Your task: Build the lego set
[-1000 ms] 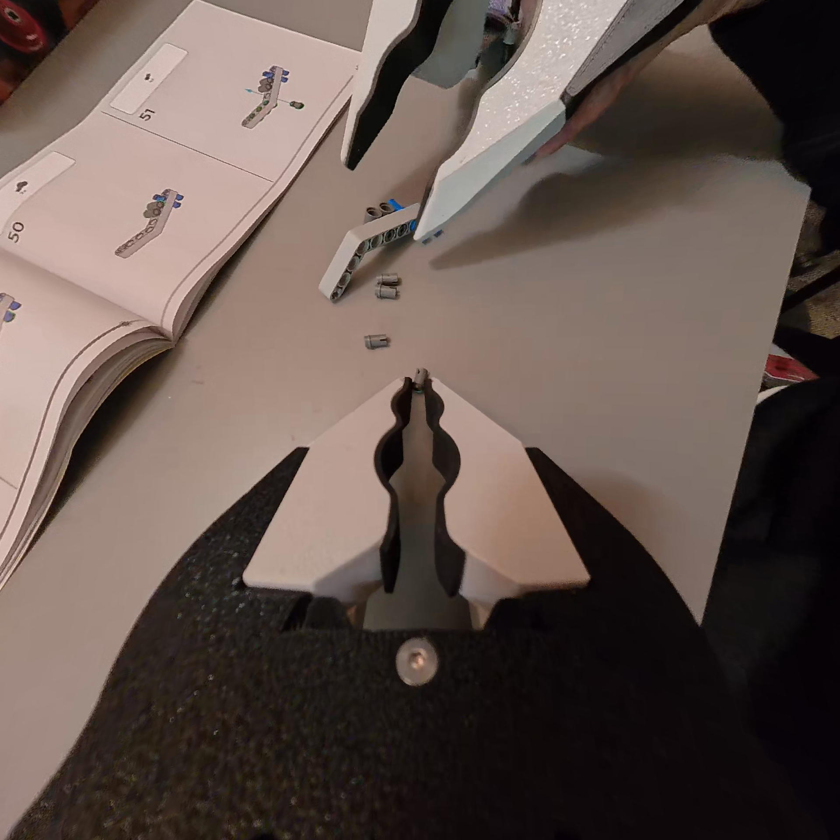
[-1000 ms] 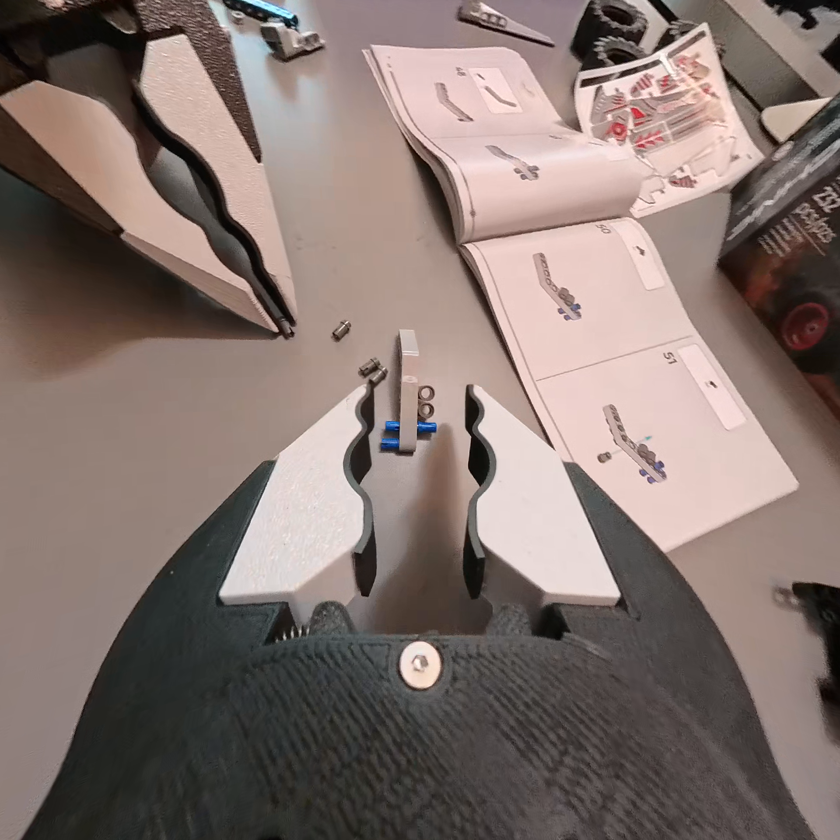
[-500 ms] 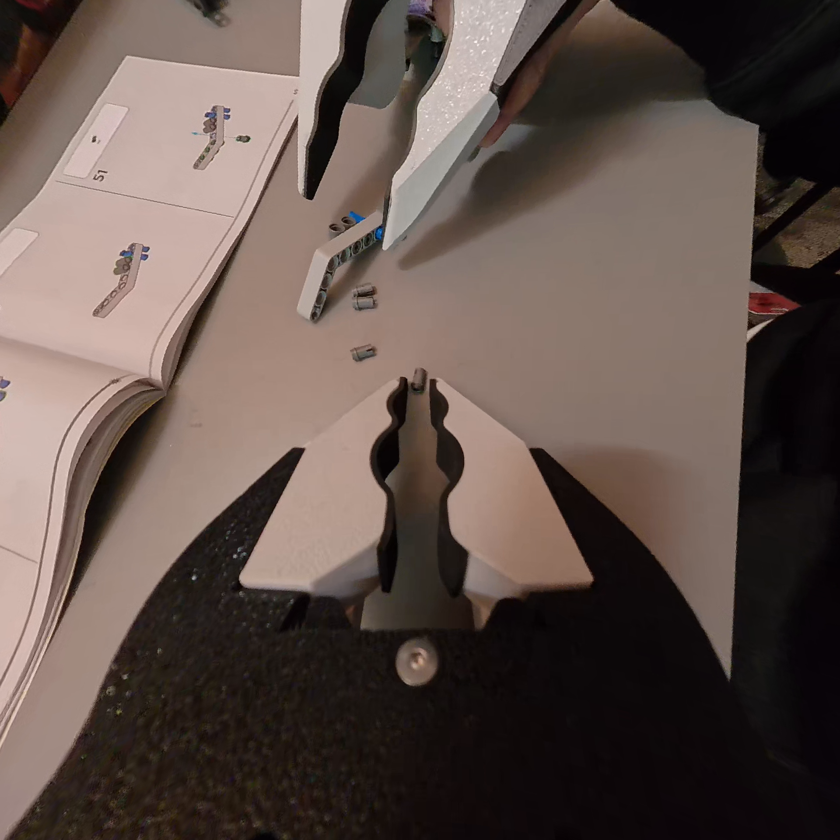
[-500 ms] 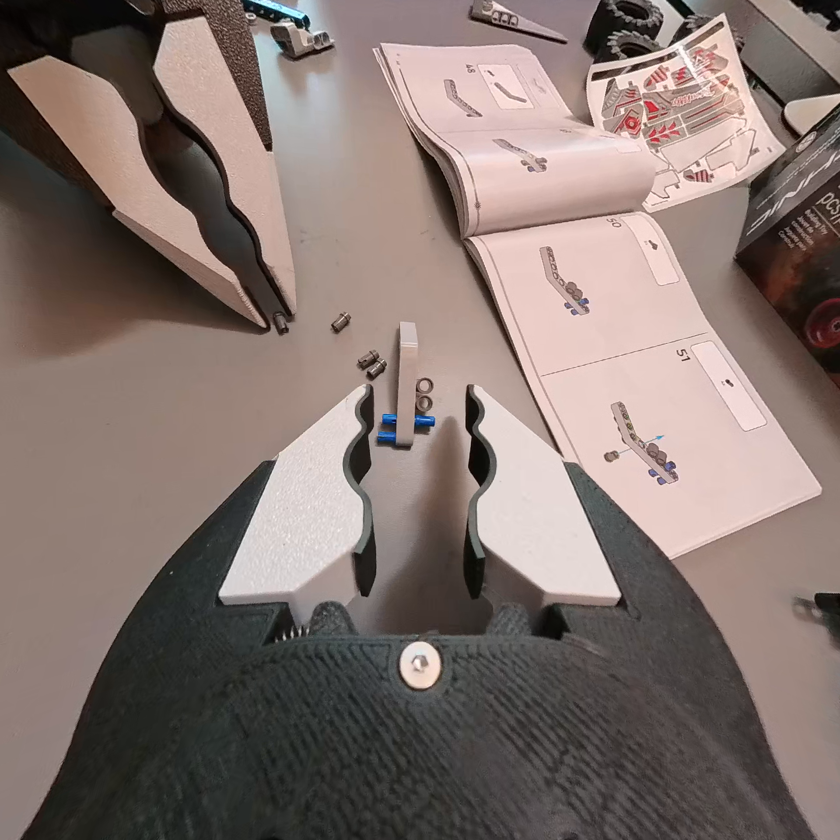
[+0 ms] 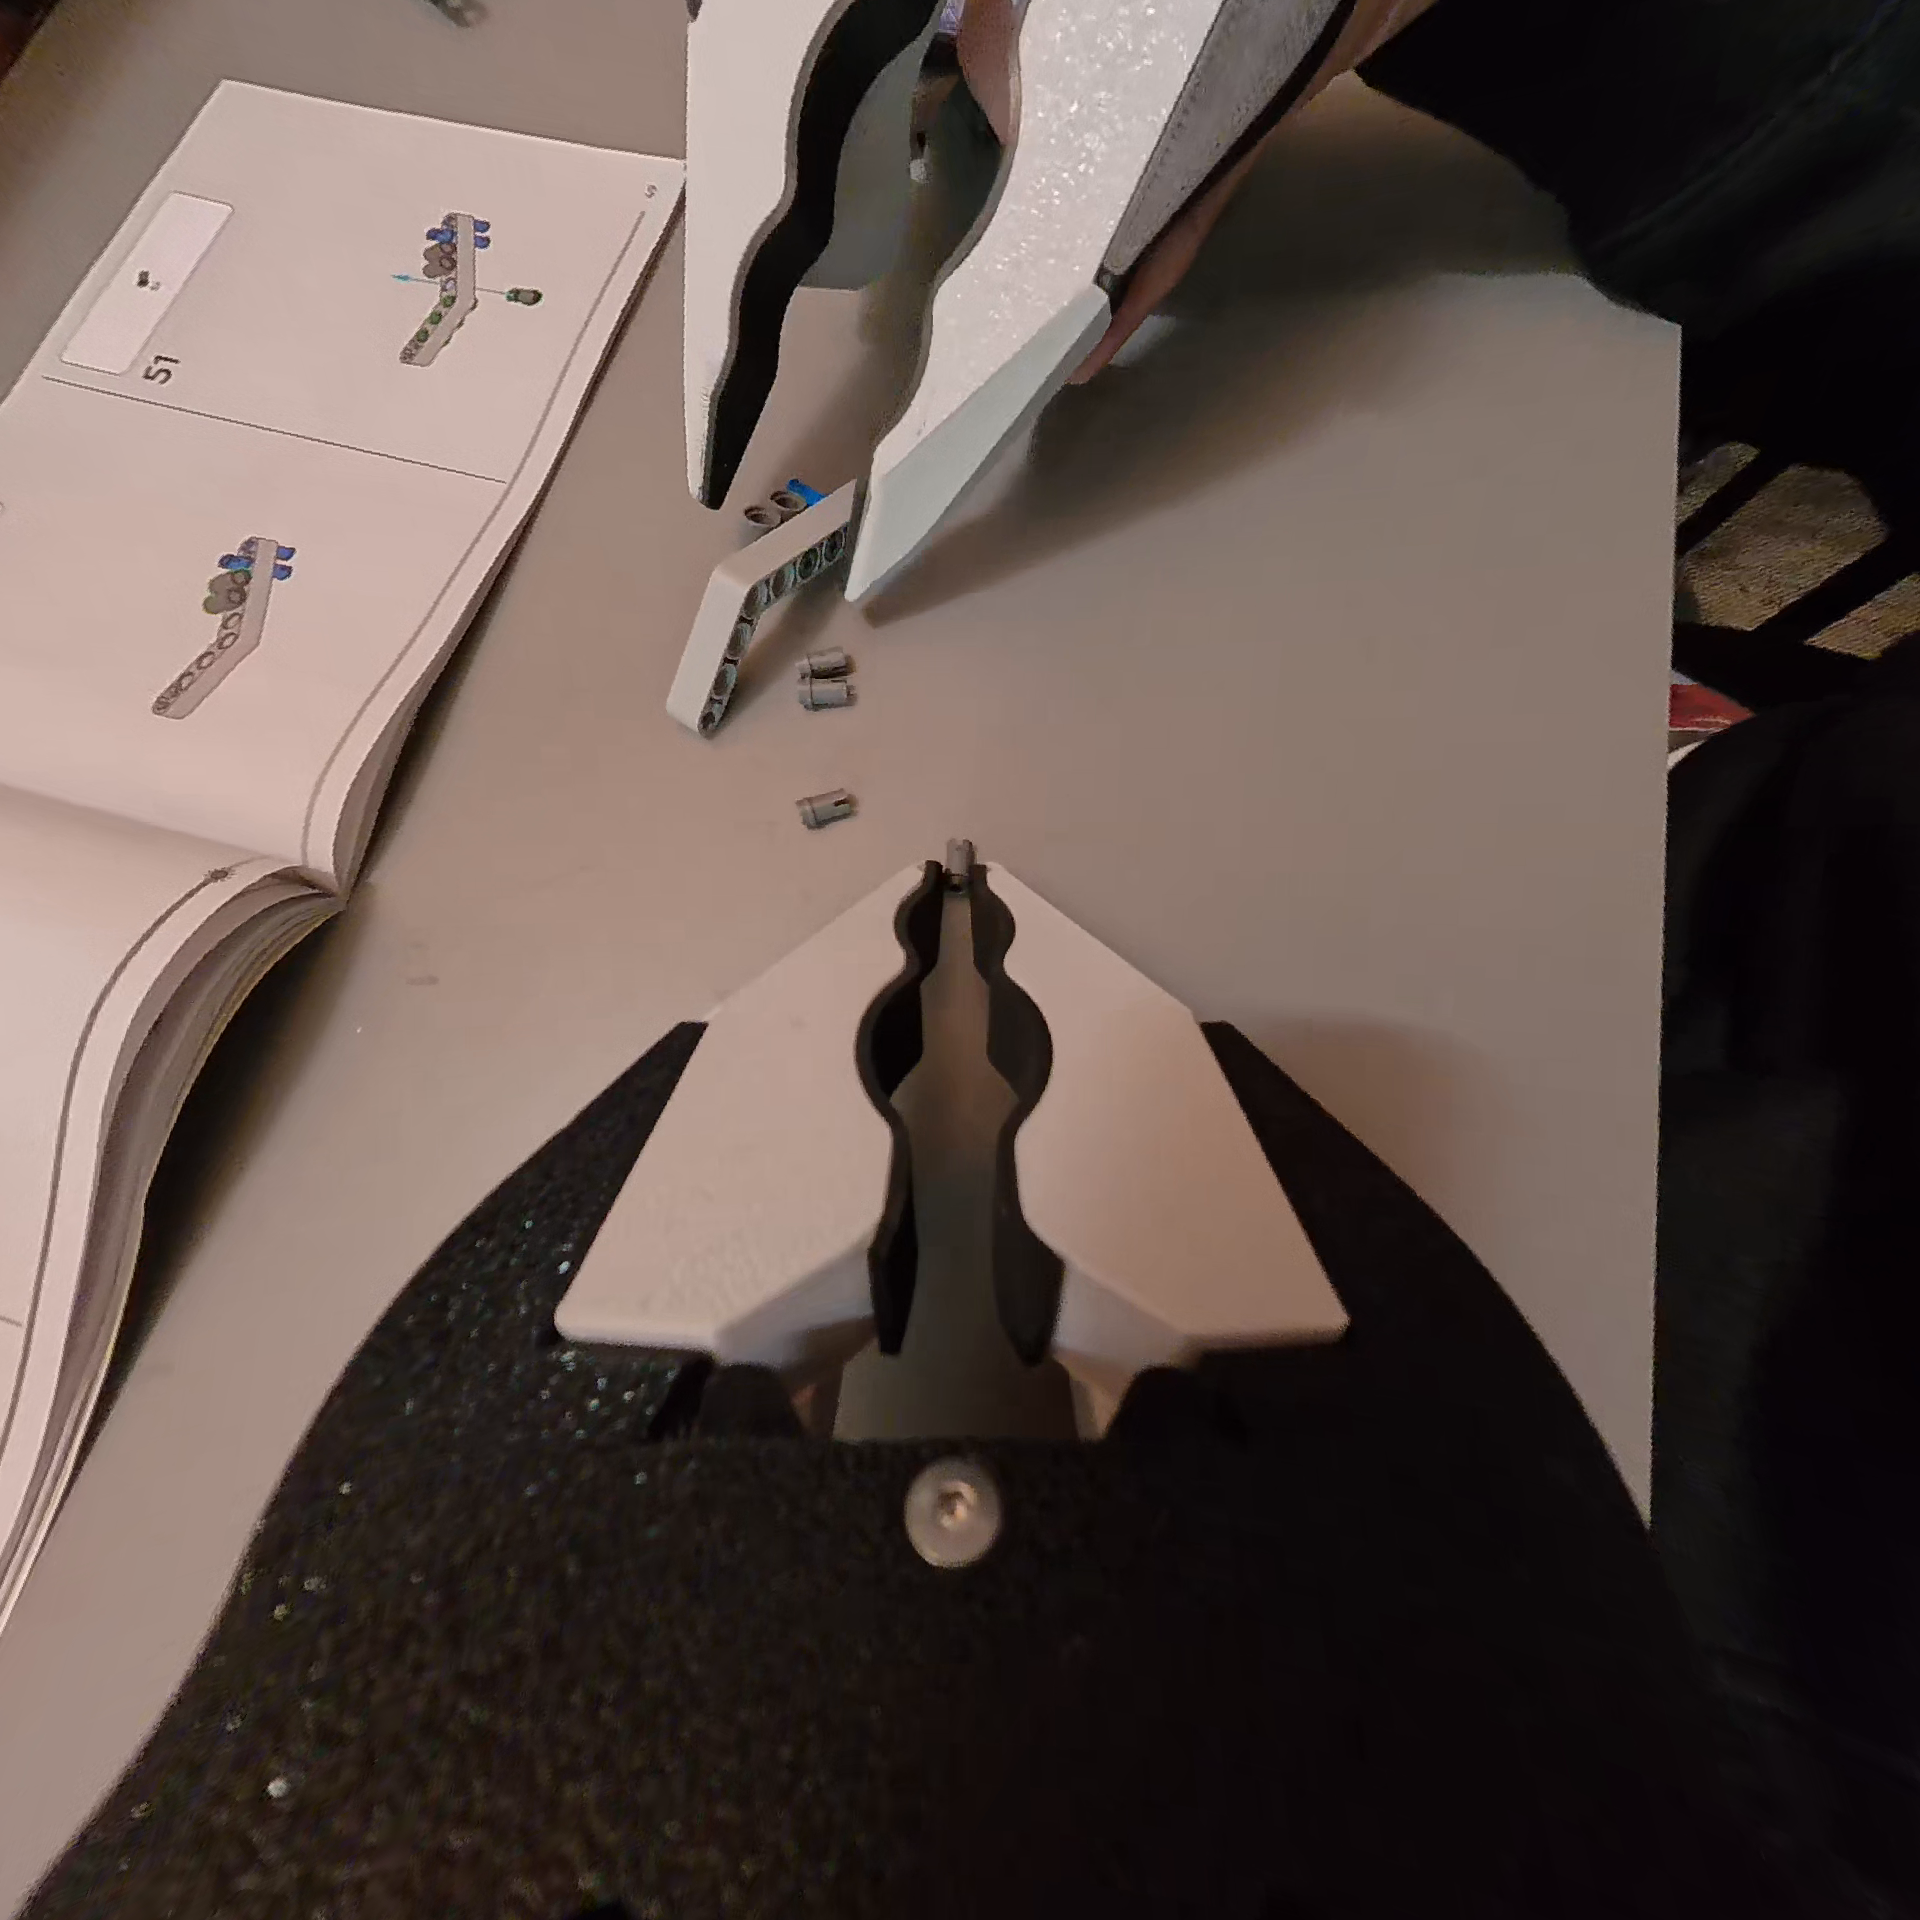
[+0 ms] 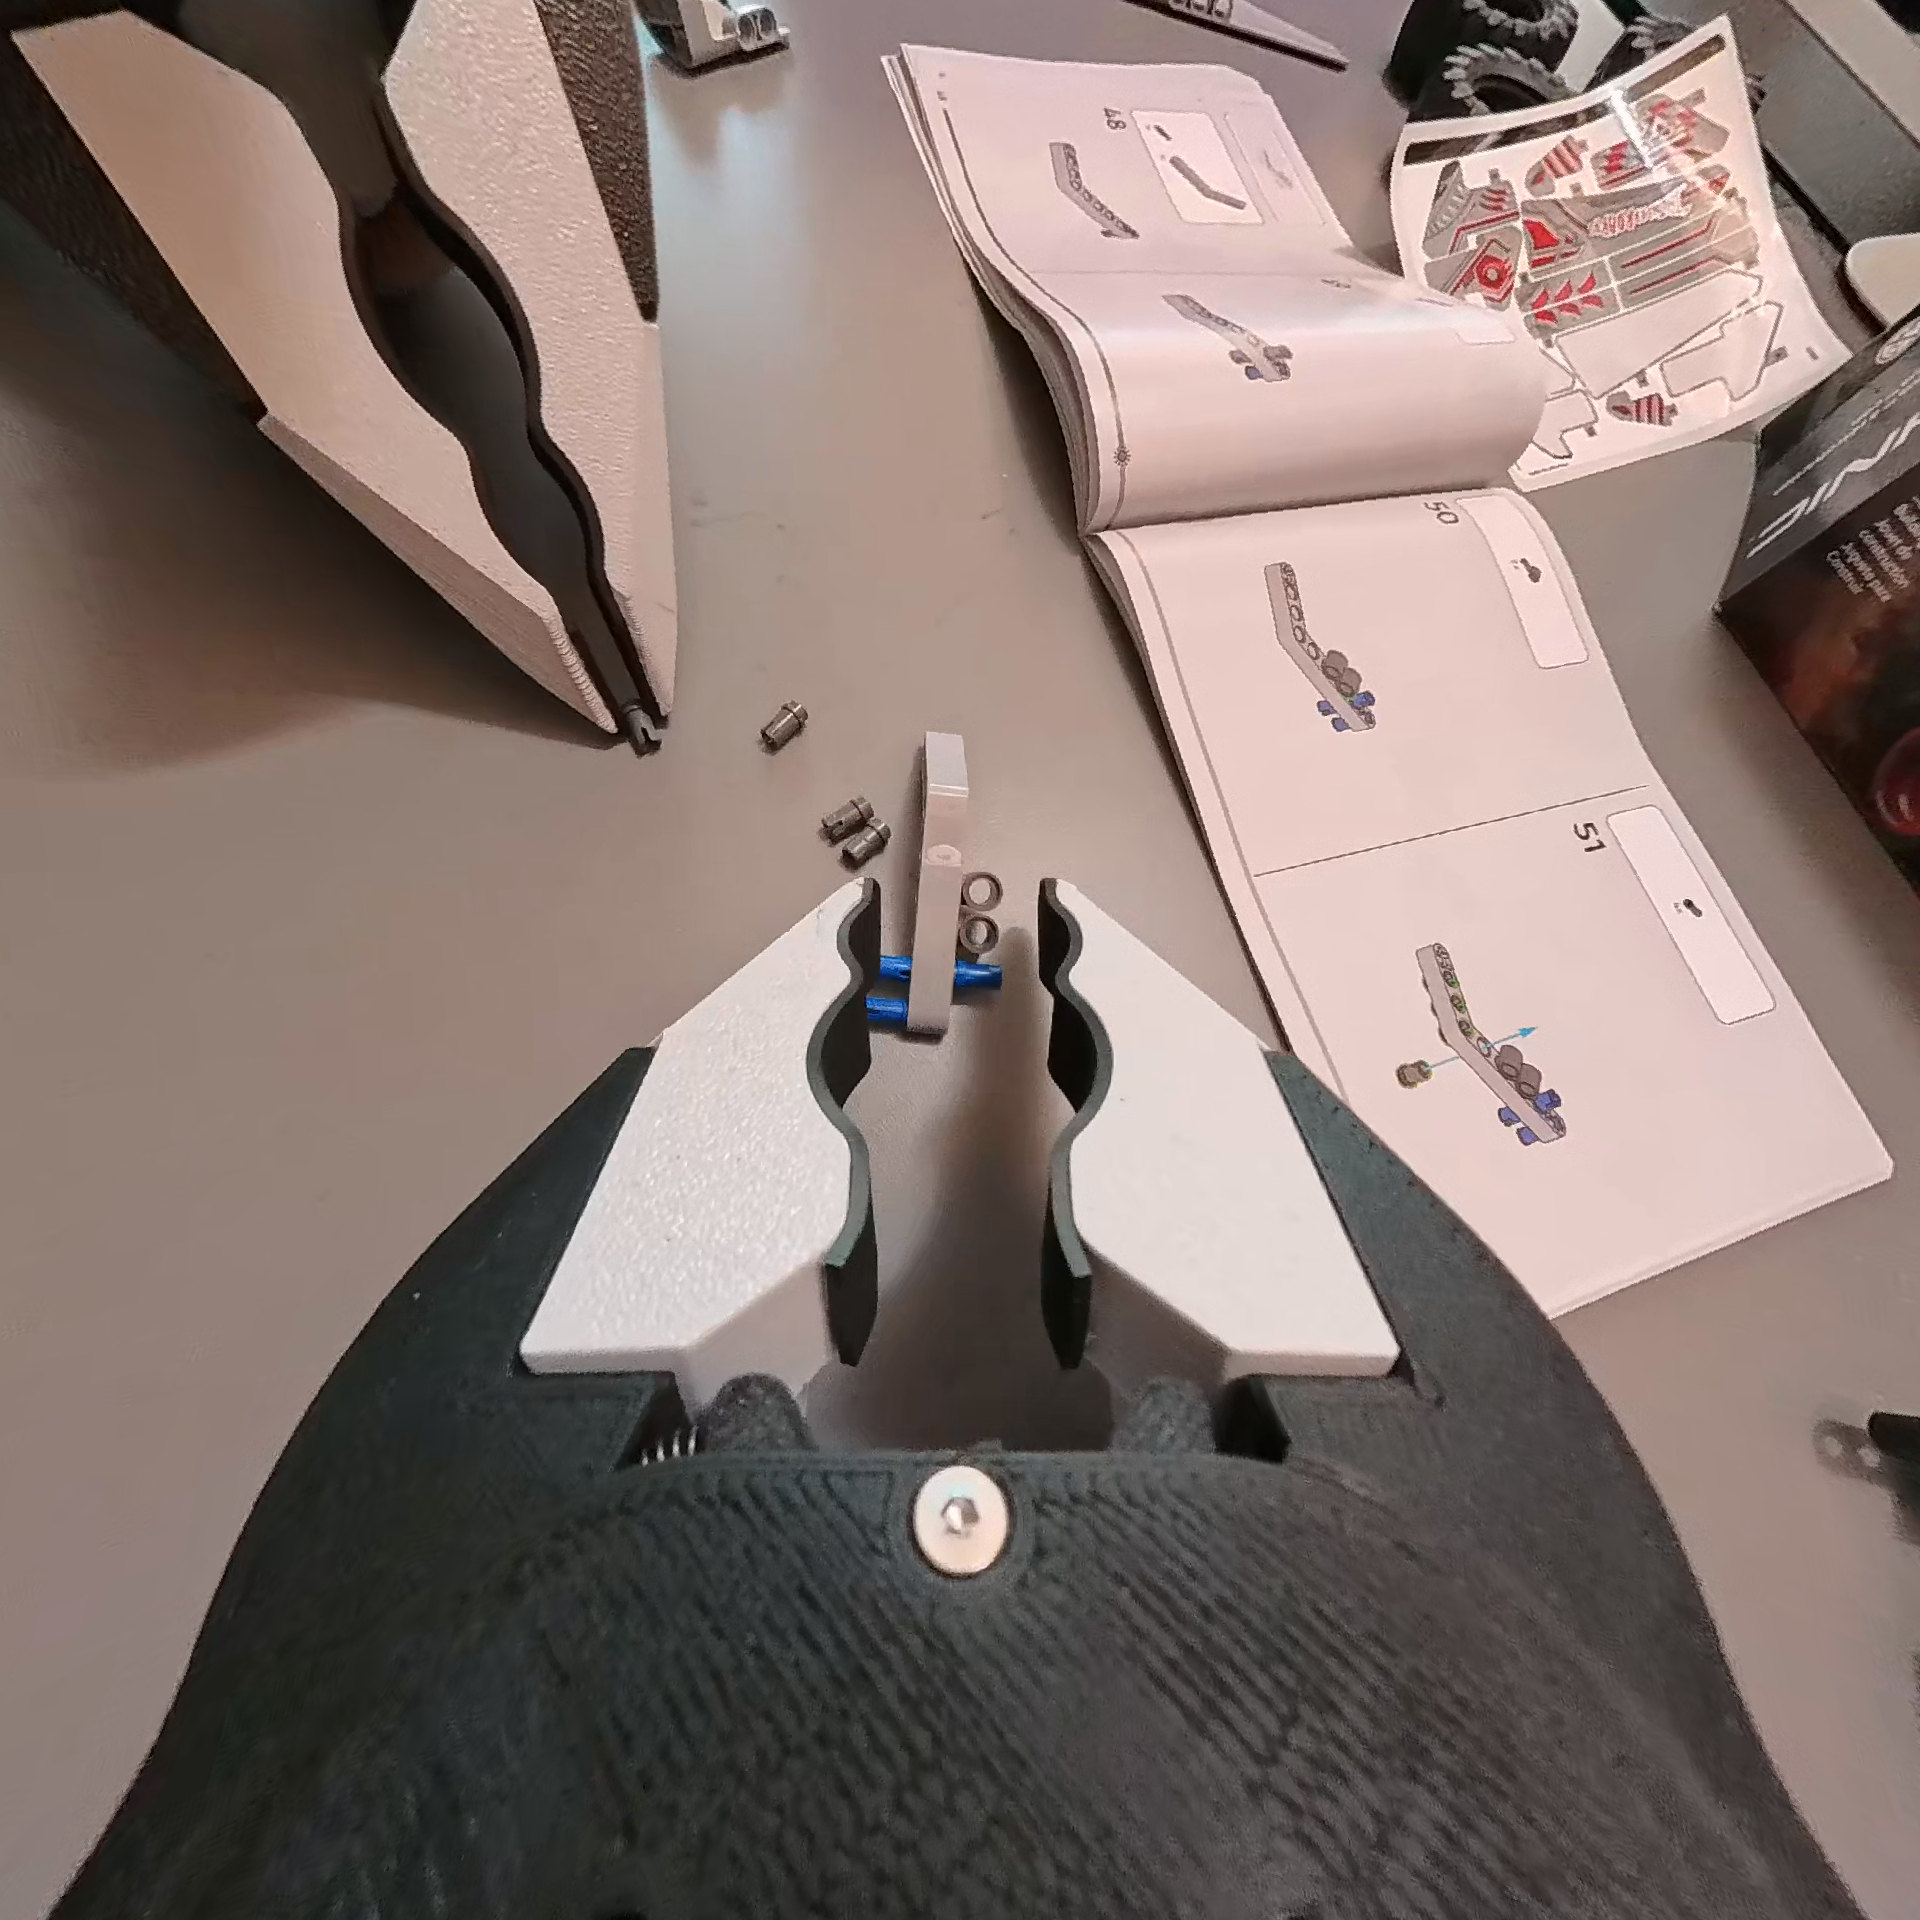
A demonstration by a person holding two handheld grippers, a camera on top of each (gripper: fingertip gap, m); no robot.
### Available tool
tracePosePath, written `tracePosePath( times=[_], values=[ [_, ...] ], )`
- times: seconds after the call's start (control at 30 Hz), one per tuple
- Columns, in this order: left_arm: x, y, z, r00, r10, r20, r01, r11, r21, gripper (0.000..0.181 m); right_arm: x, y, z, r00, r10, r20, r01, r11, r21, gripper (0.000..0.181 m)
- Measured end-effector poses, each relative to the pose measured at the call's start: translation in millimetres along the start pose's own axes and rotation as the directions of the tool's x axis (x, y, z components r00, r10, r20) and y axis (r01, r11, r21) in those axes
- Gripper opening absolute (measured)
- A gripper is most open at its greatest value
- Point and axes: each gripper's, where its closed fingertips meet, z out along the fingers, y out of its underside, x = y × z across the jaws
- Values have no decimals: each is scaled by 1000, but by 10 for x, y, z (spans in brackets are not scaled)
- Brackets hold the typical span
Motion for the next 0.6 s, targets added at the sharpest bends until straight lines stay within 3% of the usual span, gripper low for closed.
tracePosePath(
  times=[0.37, 0.5, 0.6],
  values=[
    [-15, -21, 18, 999, -25, -34, 25, 1000, 2, 3, -8, 23, 78, 1000, 8, -25, -10, 999, -47, 15],
    [-76, -38, 29, 997, -63, -32, 63, 998, 1, 2, 101, 12, 87, 992, 26, -127, -33, 998, -52, 15],
    [-205, -285, -63, 991, -127, -28, 130, 983, 132, 3, 278, -34, 65, 964, 65, -256, -74, 997, -25, 15]
  ],
)
